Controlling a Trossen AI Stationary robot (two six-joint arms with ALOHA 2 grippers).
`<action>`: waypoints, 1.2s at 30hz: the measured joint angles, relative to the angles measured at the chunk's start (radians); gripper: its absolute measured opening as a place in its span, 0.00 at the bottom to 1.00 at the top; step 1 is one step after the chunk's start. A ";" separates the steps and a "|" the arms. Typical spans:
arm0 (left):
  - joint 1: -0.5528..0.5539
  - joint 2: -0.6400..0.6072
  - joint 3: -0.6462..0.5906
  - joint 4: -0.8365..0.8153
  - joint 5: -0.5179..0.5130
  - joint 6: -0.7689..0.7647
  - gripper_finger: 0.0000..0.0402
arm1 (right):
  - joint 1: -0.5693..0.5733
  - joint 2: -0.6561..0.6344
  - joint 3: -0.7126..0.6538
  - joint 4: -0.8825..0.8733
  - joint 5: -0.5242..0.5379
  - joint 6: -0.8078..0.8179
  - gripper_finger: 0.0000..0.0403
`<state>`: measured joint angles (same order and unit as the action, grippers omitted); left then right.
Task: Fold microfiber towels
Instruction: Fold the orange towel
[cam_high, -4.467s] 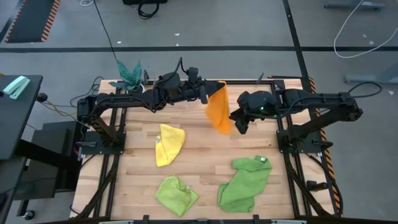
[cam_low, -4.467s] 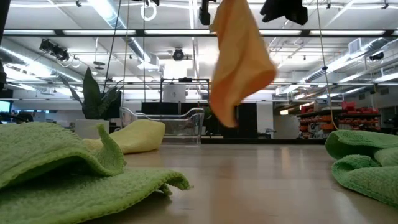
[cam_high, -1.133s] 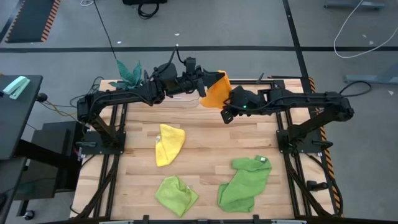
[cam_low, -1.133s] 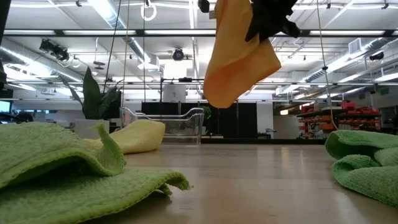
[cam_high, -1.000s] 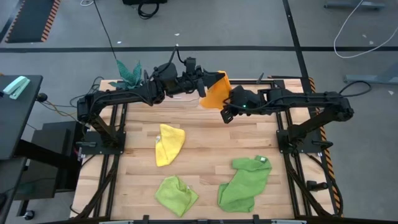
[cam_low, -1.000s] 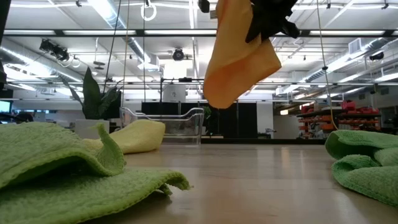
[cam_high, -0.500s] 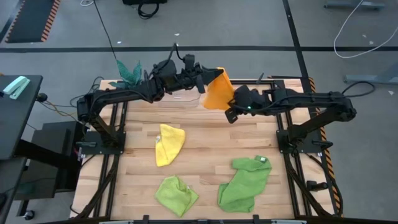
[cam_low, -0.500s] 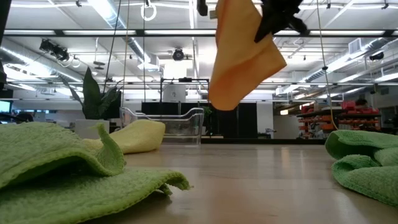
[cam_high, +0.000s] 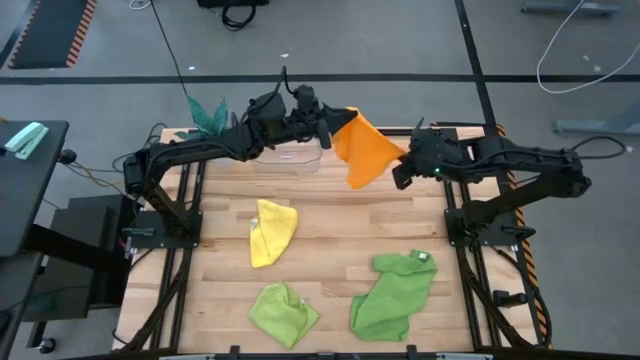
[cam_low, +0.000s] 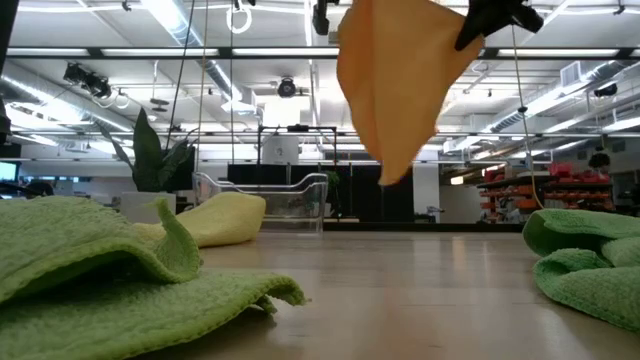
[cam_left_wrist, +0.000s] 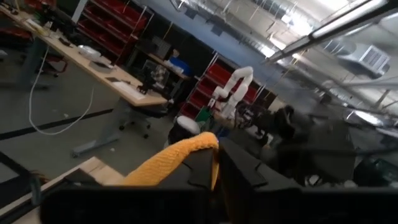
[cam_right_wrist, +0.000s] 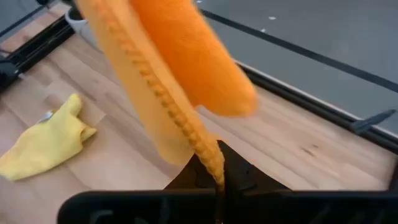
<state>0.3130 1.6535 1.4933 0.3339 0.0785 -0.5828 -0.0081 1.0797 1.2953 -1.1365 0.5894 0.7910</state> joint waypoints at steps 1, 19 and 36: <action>0.000 0.000 0.000 -0.015 0.000 0.012 0.12 | -0.006 -0.007 0.000 -0.008 0.000 0.000 0.00; -0.050 0.041 -0.002 -0.545 0.005 0.292 0.44 | -0.149 0.093 0.313 -0.237 -0.019 -0.210 0.00; -0.113 0.207 -0.001 -0.499 0.005 0.306 0.47 | -0.201 0.185 0.393 -0.238 -0.071 -0.290 0.00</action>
<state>0.1996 1.8609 1.4925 -0.1647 0.0834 -0.2764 -0.2089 1.2644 1.6886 -1.3743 0.5186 0.5011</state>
